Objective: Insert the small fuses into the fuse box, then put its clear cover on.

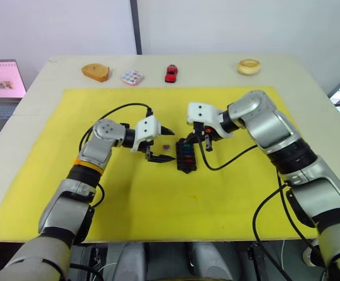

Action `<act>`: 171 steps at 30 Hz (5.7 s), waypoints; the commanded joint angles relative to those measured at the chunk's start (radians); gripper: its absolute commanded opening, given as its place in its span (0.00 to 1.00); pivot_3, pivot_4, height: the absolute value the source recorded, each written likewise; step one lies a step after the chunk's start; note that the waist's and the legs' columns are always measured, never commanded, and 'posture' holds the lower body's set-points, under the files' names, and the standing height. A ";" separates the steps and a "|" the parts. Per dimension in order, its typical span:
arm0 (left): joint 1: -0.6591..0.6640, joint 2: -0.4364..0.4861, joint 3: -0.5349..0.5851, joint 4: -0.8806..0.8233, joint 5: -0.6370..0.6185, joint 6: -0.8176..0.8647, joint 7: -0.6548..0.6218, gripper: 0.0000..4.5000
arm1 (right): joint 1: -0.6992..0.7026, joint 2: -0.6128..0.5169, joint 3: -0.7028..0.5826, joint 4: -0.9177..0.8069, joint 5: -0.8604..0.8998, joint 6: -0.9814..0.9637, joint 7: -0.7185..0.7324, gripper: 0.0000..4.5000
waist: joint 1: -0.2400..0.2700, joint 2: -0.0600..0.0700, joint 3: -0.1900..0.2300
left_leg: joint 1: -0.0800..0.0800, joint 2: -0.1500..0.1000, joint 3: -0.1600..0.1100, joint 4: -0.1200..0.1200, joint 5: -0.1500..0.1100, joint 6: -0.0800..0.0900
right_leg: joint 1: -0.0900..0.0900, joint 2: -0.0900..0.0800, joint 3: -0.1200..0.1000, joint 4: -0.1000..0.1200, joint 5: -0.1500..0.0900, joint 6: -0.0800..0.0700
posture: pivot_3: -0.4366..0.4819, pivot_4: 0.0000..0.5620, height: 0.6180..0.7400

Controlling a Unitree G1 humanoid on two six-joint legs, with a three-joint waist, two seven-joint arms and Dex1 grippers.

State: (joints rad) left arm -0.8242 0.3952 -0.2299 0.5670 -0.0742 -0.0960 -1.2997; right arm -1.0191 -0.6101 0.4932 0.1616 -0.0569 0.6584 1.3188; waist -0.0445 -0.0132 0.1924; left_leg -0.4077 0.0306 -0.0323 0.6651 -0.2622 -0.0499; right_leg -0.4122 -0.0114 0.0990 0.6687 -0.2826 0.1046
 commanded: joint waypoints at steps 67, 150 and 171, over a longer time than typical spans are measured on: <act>-0.060 0.025 0.399 -0.068 -0.543 1.548 0.433 0.59 | 0.280 -0.226 -0.418 -0.517 0.489 0.195 -0.322 1.00 | -0.001 -0.001 0.001 | -0.002 0.000 0.000 0.000 0.000 0.000 | -0.002 0.000 0.000 -0.001 0.000 0.000 | 0.48 0.27 1.00; 0.053 0.146 0.102 -0.485 -0.363 0.439 -0.106 0.00 | 0.030 -0.216 -0.303 -0.493 0.698 0.529 -0.255 0.47 | 0.000 -0.001 0.001 | -0.002 0.000 0.000 -0.001 0.000 0.000 | -0.001 0.000 0.000 -0.003 0.000 0.000 | 0.48 0.27 1.00; 0.043 0.128 0.086 -0.481 -0.344 0.409 -0.098 0.00 | 0.005 -0.138 -0.250 -0.461 0.680 0.492 -0.287 0.47 | 0.001 -0.001 0.001 | -0.002 0.000 0.000 -0.001 0.000 0.000 | -0.001 0.000 0.000 -0.003 0.000 0.000 | 0.48 0.27 1.00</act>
State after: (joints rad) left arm -0.7604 0.5186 -0.1452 0.1101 -0.4221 0.3324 -1.3945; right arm -0.9855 -0.7530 0.2571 -0.2884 0.6253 1.1695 1.0294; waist -0.0440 -0.0139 0.1936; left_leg -0.4098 0.0309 -0.0320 0.6640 -0.2623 -0.0498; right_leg -0.4134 -0.0118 0.0991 0.6656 -0.2827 0.1047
